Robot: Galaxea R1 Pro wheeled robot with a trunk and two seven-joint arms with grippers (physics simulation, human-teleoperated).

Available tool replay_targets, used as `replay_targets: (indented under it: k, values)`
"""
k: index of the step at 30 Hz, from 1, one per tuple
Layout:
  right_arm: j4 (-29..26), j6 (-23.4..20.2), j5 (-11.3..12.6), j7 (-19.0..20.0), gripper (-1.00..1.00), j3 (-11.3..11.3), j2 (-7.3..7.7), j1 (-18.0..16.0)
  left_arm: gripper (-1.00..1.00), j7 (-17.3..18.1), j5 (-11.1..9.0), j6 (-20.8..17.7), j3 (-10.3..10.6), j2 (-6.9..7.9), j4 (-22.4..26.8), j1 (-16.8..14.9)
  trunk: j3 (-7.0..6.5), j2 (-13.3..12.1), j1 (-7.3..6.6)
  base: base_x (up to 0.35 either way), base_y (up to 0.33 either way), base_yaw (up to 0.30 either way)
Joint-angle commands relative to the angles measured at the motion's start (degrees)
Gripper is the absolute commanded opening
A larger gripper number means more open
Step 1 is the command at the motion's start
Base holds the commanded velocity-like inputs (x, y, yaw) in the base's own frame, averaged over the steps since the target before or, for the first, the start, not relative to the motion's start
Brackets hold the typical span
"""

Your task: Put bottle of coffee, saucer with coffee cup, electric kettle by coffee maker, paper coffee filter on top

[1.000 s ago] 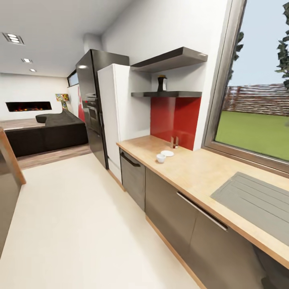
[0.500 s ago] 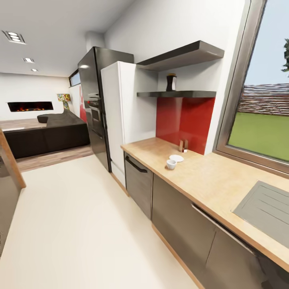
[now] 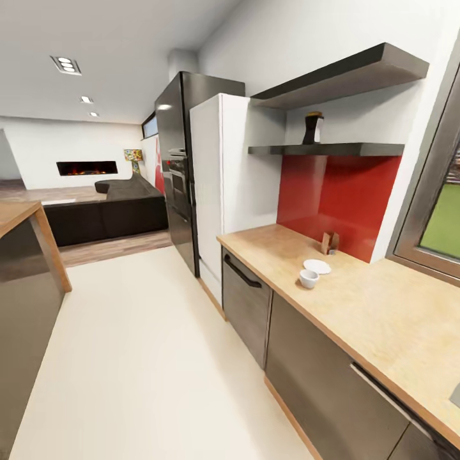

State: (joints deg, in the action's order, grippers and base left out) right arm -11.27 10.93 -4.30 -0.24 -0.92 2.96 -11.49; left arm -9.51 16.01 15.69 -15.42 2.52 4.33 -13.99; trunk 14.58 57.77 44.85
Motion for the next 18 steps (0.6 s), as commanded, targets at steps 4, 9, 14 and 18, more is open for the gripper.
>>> replay_targets:
  k: [4, 9, 14, 18]
  values:
    - [0.02, 0.14, -0.45, -0.03, 1.00, -0.07, 0.03, -0.02, 1.00, -0.24, 0.61, 0.22, -0.36, -0.03, -0.11, -0.07, 0.07, 0.04, 0.04, 0.332, 0.006, 0.270]
    - [0.02, 0.14, -0.45, -0.03, 1.00, -0.06, 0.03, -0.02, 1.00, -0.24, 0.61, 0.22, -0.37, -0.04, -0.11, -0.07, 0.07, 0.04, 0.04, 0.311, 0.156, 0.265]
    - [0.02, 0.14, -0.45, -0.03, 1.00, -0.05, 0.03, -0.02, 1.00, -0.24, 0.61, 0.22, -0.37, -0.01, -0.11, -0.07, 0.07, 0.04, 0.04, 0.281, 0.226, 0.115]
    - [0.02, 0.14, -0.45, -0.03, 1.00, -0.07, 0.03, -0.02, 1.00, -0.24, 0.61, 0.22, -0.39, -0.01, -0.11, -0.07, 0.07, 0.04, 0.04, 0.266, 0.248, 0.024]
